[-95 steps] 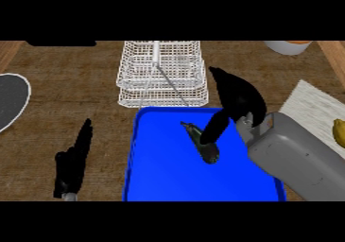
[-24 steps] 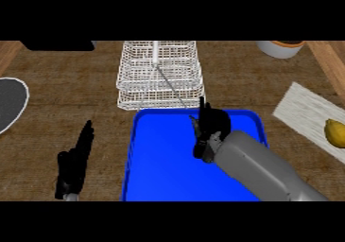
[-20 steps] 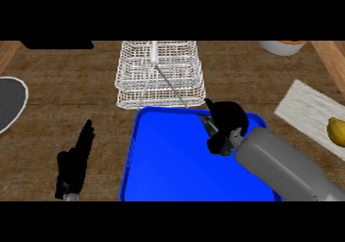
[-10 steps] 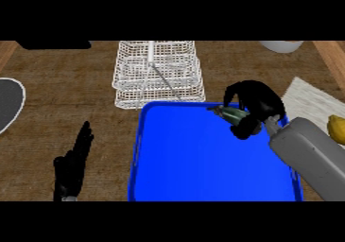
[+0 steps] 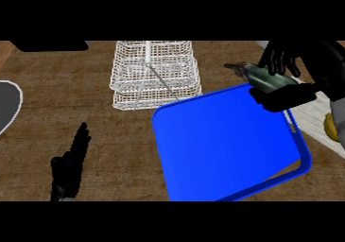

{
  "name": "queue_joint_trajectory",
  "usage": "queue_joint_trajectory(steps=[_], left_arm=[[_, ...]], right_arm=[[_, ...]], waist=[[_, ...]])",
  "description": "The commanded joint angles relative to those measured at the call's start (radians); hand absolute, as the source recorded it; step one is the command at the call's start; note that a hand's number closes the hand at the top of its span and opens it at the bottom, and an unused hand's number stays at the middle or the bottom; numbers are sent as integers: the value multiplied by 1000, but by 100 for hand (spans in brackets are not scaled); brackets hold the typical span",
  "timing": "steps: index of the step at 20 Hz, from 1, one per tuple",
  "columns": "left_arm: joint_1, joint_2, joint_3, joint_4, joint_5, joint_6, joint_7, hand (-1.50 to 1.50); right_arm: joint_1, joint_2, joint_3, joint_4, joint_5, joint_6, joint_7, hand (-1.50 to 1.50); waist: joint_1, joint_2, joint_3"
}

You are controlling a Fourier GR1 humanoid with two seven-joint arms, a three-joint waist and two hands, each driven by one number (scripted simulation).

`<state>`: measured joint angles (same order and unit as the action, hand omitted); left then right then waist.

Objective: Pick the eggplant from the tray and place it in the tiered basket

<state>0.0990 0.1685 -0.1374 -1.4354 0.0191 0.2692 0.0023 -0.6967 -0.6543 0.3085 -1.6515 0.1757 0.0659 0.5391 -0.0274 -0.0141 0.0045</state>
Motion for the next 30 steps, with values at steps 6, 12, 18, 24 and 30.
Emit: queue_joint_trajectory(steps=[6, 12, 18, 24, 30], left_arm=[[6, 14, 20, 12, -2, -28, 19, 0], [-10, -33, -7, 70, -14, -37, -22, 0], [-19, -21, 5, 67, -22, -47, -9, 0], [-59, -27, 6, 34, -32, -41, 72, 0], [-28, -19, 18, 48, -28, -62, 6, 0]], right_arm=[[-120, -27, -138, -197, -11, 108, 214, 150], [-343, 91, -108, -16, 35, 135, 314, 150], [-483, 194, -107, 278, 136, 105, 206, 150], [-556, 270, -117, 433, 168, 131, 119, 150], [-624, 400, -76, 660, 253, 64, 19, 150]], waist=[[30, 11, -5], [42, 15, -6], [51, 19, -6], [45, 17, -5], [56, 20, -6]])
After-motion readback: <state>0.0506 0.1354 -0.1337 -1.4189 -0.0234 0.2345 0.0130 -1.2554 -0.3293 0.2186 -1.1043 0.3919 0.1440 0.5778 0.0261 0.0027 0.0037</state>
